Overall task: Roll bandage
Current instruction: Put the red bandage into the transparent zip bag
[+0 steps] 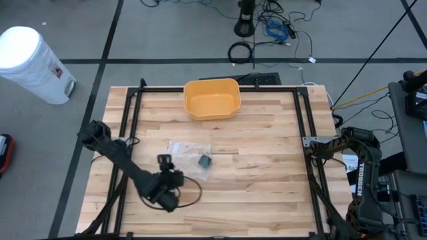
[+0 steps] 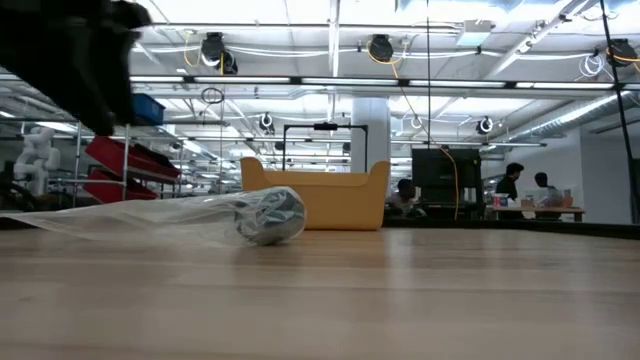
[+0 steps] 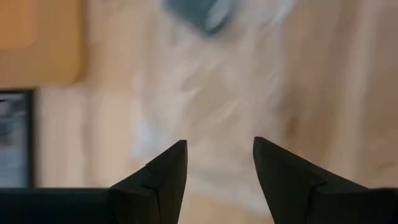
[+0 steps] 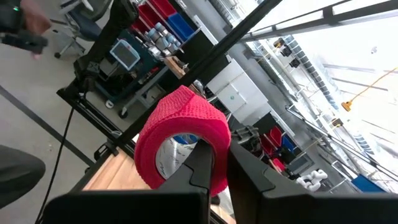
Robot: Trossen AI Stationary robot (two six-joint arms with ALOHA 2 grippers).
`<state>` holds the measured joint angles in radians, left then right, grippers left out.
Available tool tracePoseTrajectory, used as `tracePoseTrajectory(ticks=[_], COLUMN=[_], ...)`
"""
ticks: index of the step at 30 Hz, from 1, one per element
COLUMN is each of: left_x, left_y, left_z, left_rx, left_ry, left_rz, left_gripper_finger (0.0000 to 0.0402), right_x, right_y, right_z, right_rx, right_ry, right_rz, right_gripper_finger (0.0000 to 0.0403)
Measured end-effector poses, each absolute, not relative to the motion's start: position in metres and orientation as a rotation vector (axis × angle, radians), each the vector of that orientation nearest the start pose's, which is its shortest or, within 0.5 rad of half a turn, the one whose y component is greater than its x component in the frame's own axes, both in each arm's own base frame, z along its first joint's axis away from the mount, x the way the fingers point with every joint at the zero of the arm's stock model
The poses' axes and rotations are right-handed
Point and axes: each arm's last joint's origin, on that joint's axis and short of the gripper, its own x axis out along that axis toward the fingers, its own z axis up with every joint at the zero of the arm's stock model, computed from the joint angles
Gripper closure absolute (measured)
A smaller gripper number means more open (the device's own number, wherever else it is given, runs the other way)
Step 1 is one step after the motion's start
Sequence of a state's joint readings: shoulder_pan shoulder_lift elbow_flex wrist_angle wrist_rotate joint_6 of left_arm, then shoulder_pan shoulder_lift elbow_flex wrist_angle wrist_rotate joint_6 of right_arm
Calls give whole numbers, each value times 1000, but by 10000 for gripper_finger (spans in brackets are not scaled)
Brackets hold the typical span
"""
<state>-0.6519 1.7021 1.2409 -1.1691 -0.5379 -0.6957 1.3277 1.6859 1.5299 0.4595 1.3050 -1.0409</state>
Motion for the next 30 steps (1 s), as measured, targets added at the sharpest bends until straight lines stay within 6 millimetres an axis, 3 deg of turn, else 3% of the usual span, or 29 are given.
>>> tracePoseTrajectory(ticks=[6, 14, 19, 30], left_x=[206, 186, 182, 195], left_y=[-171, -164, -160, -152], left_z=[210, 178, 165, 147], left_rx=[506, 590, 580, 568], left_ry=[1334, 1392, 1395, 1346], left_rz=[453, 445, 440, 352], left_gripper_finger=[212, 212, 212, 212], right_x=[117, 119, 121, 122], right_y=[356, 355, 355, 355], right_z=[409, 409, 409, 409], right_rx=[-740, -740, -741, -741], right_ry=[-78, -76, -74, -75], right_rz=[-19, -26, -31, -30], right_gripper_finger=[378, 378, 378, 378])
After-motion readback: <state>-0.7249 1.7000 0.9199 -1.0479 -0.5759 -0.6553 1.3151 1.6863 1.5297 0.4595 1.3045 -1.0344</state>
